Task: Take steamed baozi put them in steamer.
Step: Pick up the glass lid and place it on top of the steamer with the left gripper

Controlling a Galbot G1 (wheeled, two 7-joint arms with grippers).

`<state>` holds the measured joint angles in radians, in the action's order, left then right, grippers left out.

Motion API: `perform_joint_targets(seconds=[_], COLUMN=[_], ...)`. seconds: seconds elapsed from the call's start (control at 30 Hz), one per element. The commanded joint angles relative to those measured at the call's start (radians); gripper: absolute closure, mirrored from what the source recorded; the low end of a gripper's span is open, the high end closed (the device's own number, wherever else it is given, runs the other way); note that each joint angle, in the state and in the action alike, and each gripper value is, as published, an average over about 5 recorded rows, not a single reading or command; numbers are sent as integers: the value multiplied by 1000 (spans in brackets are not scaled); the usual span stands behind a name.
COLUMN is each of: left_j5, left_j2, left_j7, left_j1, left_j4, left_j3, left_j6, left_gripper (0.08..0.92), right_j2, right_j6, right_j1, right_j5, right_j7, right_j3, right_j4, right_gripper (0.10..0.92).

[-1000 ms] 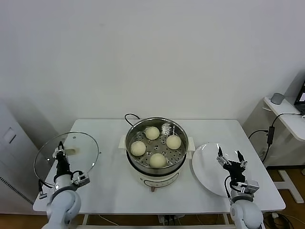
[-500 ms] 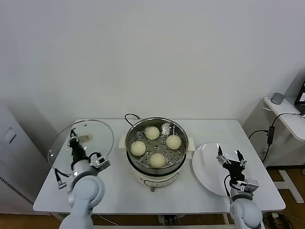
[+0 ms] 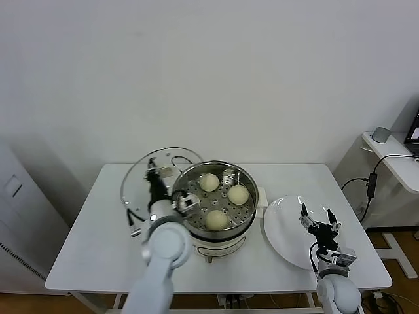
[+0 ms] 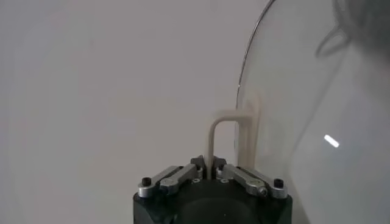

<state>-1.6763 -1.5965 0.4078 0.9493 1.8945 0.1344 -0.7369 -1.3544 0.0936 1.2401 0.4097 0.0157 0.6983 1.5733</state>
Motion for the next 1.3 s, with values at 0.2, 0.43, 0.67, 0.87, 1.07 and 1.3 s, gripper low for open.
perform_joint_targets(seconds=[0.2, 0.43, 0.67, 0.87, 1.07, 1.3], left_j5=[29, 81, 189, 202, 99, 45], left_j2=[-62, -62, -62, -62, -62, -62], left_j7=[37, 25, -17, -77, -88, -89], left_j1=[-83, -90, -99, -97, -88, -78], left_j4=[-88, -93, -121, -161, -174, -185], left_j3=[-206, -250, -270, -271, -276, -280], left_j6=[-48, -48, -48, -48, -48, -48], left_gripper=[870, 870, 870, 870, 870, 870], right_j2=[-4, -10, -16, -16, -21, -22], right_j6=[4, 3, 2, 0, 0, 2], right_j1=[7, 8, 9, 11, 10, 12], right_j5=[-2, -5, -9, -10, -12, -13], right_j7=[-7, -7, -8, -8, -8, -8], right_j3=[17, 19, 20, 24, 25, 25], right_j4=[-18, -18, -15, -12, -12, -12], right_gripper=[203, 203, 203, 203, 203, 203])
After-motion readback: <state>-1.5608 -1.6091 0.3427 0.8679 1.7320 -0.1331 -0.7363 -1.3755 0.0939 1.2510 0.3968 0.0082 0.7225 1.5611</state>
